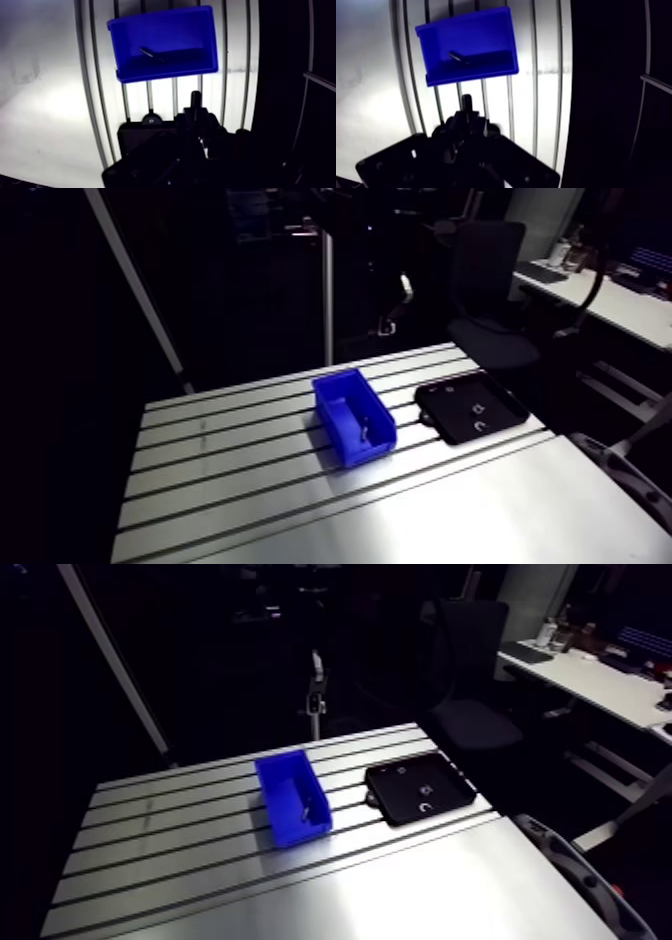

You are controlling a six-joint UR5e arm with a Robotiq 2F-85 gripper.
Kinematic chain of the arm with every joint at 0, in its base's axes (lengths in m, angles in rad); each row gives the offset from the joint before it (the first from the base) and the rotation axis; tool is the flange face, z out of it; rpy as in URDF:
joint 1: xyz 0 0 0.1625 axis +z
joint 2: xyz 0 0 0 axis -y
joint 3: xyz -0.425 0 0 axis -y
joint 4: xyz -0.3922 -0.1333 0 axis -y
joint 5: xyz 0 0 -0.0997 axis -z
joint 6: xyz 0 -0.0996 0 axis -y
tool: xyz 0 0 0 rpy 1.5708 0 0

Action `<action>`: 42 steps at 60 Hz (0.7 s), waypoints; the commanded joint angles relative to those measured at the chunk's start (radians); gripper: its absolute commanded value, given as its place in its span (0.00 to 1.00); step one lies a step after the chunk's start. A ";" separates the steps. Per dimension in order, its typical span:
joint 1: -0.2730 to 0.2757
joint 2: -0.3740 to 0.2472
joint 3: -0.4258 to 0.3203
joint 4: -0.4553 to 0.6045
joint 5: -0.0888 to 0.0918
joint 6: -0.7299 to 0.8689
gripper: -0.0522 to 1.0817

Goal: Pick up the M10 bolt from the tray and put it into the blue bin.

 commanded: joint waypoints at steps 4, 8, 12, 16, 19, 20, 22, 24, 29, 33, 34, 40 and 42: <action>0.034 -0.009 0.088 -0.096 -0.039 -0.010 0.97; 0.034 -0.009 0.095 -0.096 -0.041 -0.010 0.97; 0.034 -0.009 0.103 -0.097 -0.041 -0.007 0.96; 0.034 -0.009 0.116 -0.113 -0.041 -0.007 0.96; 0.034 -0.007 0.136 -0.144 -0.039 -0.007 0.95; 0.034 -0.007 0.136 -0.144 -0.039 -0.007 0.95; 0.034 -0.007 0.148 -0.163 -0.040 -0.007 0.95; 0.034 -0.007 0.169 -0.195 -0.042 -0.010 0.95; 0.036 -0.007 0.188 -0.212 -0.042 -0.009 0.95; 0.040 -0.007 0.201 -0.220 -0.042 -0.007 0.95; 0.042 -0.006 0.207 -0.222 -0.041 -0.003 0.95; 0.059 -0.001 0.226 -0.234 -0.039 0.006 0.94; 0.064 0.002 0.229 -0.239 -0.038 0.010 0.94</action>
